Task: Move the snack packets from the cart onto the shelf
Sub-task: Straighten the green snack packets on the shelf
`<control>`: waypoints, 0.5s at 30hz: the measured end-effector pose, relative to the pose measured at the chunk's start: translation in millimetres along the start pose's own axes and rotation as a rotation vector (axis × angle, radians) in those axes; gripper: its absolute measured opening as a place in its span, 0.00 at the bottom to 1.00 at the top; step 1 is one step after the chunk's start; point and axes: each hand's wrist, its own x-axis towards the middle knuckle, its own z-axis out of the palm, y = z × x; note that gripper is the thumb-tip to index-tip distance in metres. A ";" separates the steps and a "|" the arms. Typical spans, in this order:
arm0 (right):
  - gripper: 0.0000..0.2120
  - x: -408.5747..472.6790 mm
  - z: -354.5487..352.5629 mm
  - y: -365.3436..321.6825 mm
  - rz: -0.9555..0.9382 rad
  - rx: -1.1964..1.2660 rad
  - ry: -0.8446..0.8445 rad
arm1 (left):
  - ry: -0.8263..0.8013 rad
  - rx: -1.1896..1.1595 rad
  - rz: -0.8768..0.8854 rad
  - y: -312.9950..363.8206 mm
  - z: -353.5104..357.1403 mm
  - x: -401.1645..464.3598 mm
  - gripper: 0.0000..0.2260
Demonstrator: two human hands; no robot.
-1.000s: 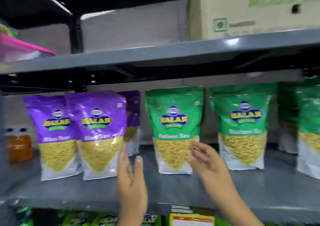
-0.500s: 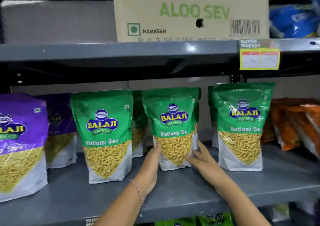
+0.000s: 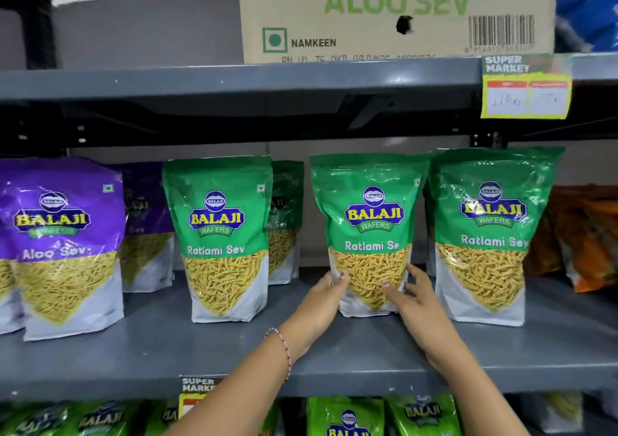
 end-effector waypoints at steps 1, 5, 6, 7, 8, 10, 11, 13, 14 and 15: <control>0.27 0.8 0.0 0.1 -0.012 -0.002 0.007 | -0.024 -0.003 0.016 3.5 0.9 -3.0 0.18; 0.26 2.2 1.6 2.0 0.028 -0.038 0.054 | -0.035 0.001 -0.006 6.6 -0.6 -6.1 0.27; 0.23 1.3 -0.8 3.2 0.007 -0.051 0.120 | -0.001 0.003 -0.001 11.3 -0.2 -9.0 0.32; 0.17 -2.6 1.6 0.4 -0.051 -0.045 0.201 | 0.071 0.011 0.019 15.8 -4.8 -16.3 0.33; 0.12 -8.9 7.9 -3.5 -0.134 -0.022 0.289 | 0.173 0.027 0.096 18.6 -13.8 -25.8 0.32; 0.09 -23.7 25.7 -14.1 -0.280 0.031 0.401 | 0.380 0.024 0.348 23.0 -36.2 -49.1 0.27; 0.09 -30.0 40.7 -19.3 -0.312 0.049 0.365 | 0.497 0.006 0.440 26.0 -51.3 -64.1 0.26; 0.10 -35.8 80.4 -25.1 -0.296 0.097 0.134 | 0.722 -0.082 0.517 21.8 -89.1 -82.1 0.26; 0.12 -34.1 102.4 -26.8 -0.240 0.139 -0.006 | 0.805 -0.137 0.478 20.1 -107.6 -85.5 0.26; 0.14 -29.2 120.7 -25.8 -0.169 0.194 -0.120 | 0.855 -0.192 0.405 13.5 -128.1 -81.9 0.27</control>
